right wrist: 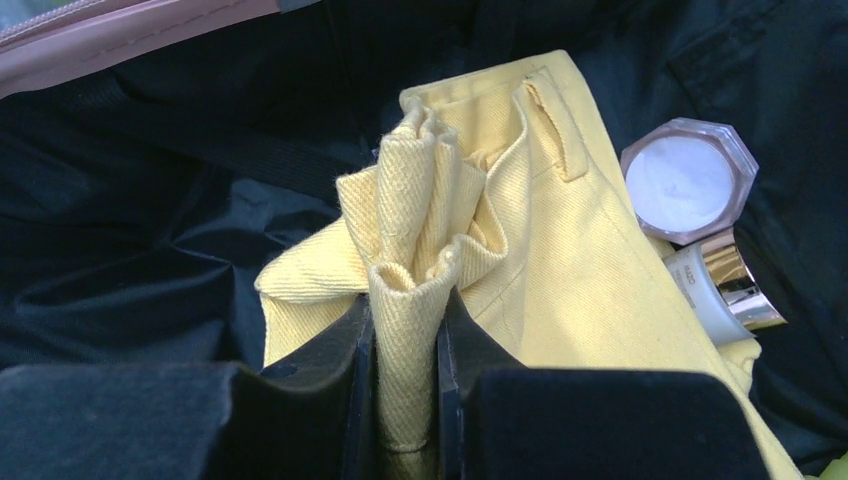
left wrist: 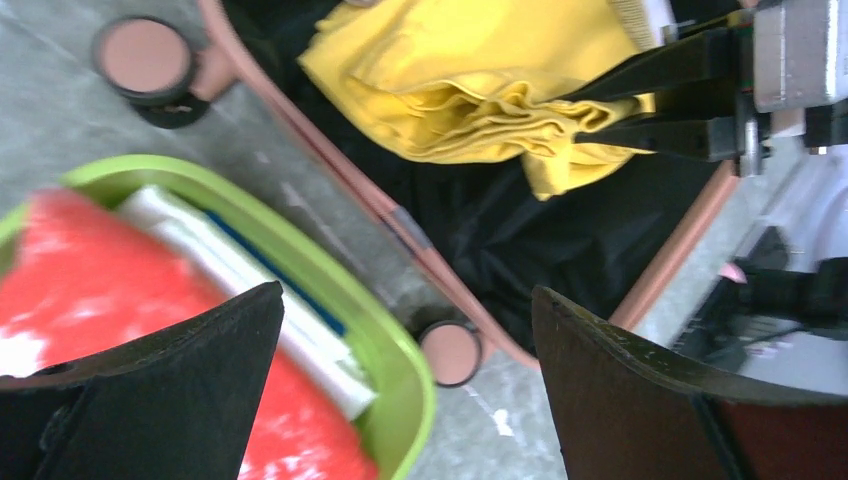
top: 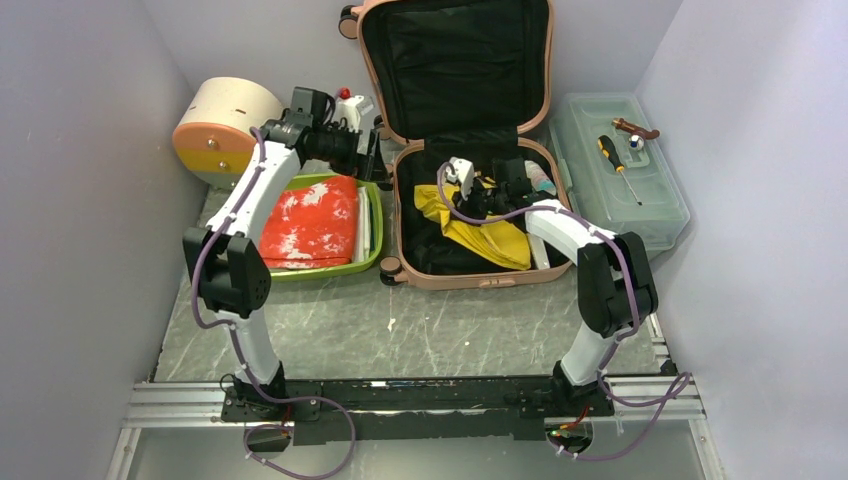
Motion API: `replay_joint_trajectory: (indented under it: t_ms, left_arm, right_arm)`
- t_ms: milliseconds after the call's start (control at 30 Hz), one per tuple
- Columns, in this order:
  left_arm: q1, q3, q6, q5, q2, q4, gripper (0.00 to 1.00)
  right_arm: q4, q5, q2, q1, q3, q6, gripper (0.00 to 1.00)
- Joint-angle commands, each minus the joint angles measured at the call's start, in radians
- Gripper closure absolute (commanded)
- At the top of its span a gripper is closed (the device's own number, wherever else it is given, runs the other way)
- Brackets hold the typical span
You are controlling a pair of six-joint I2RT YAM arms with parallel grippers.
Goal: Open, take out, and arrange the luggage
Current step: Pass from the right arm to the left
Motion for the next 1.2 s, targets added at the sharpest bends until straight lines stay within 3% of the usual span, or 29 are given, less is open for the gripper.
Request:
replay_joint_trajectory:
  t_ms: [0,300,467,800,1167]
  left_arm:
    - [-0.009,0.039,-0.231,0.197,0.058,0.057,0.01]
    - [-0.012,-0.074,-0.786,0.334,0.115,0.32,0.01]
    - [-0.047,-0.072,-0.969,0.256,0.141,0.329,0.01]
    - [-0.167,-0.053,-1.094,0.108,0.242,0.243,0.01]
    - [-0.184,0.034,-1.139,0.04,0.409,0.21,0.01]
  right_arm:
    - [0.036,0.043,-0.005,-0.051,0.042,0.028,1.0]
    - [0.043,0.046,-0.03,-0.062,0.022,0.002,1.0]
    - [0.049,0.057,-0.035,-0.064,0.015,-0.012,1.0]
    - [0.05,0.05,-0.051,-0.078,0.009,-0.015,1.0]
    - [0.042,0.015,-0.073,-0.083,-0.014,-0.042,1.0]
